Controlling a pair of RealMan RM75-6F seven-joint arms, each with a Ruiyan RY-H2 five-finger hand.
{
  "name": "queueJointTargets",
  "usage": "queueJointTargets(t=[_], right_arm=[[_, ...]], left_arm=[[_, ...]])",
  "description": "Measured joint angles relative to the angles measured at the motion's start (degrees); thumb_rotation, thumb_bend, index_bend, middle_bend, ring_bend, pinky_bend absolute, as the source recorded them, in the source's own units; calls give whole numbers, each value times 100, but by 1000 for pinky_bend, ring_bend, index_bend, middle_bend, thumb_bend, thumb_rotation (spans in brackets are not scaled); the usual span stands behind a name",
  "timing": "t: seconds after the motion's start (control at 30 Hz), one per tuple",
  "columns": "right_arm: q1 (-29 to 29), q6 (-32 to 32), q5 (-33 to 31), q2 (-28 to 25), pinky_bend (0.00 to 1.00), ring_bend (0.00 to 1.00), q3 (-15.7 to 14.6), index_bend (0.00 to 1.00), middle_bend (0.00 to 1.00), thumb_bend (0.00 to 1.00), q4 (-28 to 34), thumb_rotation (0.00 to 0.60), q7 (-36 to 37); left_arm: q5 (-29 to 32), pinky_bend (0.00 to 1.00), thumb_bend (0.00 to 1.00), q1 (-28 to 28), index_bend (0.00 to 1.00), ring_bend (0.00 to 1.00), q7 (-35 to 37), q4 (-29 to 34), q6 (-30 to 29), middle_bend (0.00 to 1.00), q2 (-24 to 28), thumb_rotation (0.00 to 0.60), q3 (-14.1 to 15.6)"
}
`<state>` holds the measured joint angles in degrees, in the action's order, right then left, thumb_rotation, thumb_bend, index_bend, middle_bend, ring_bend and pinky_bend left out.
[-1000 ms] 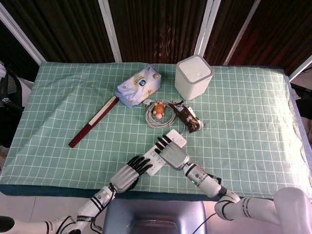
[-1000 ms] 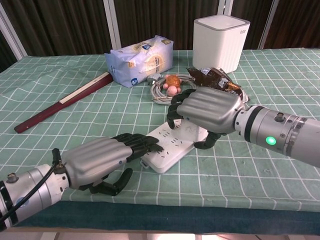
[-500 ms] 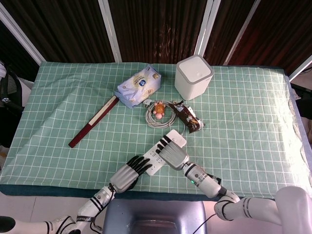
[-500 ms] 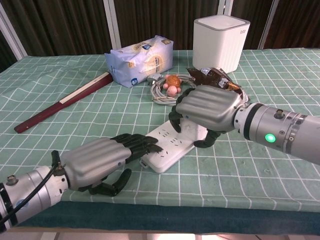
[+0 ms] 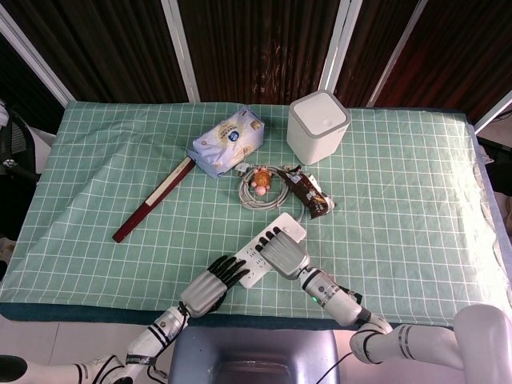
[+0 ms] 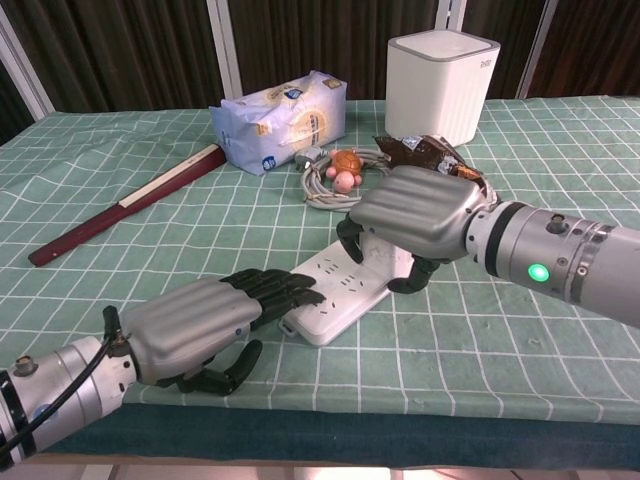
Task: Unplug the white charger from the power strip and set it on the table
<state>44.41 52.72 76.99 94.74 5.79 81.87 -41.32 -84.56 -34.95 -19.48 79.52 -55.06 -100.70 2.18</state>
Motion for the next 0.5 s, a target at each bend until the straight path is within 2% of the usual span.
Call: queueJointTargets(t=[0.27,0.5], right_arm=[[42,-34,-240,-21,558,479,38,831,607,582,137,600,-315],[117,-57,-883,-31,586,500,86,857,624,618,383,600,-940]], left_arm=[[12,29,765,1,0,0,-3,-43,14,15,-36,600,7],[4,29,765,10,0,0,-34,-103,3,14,-77,600,20]])
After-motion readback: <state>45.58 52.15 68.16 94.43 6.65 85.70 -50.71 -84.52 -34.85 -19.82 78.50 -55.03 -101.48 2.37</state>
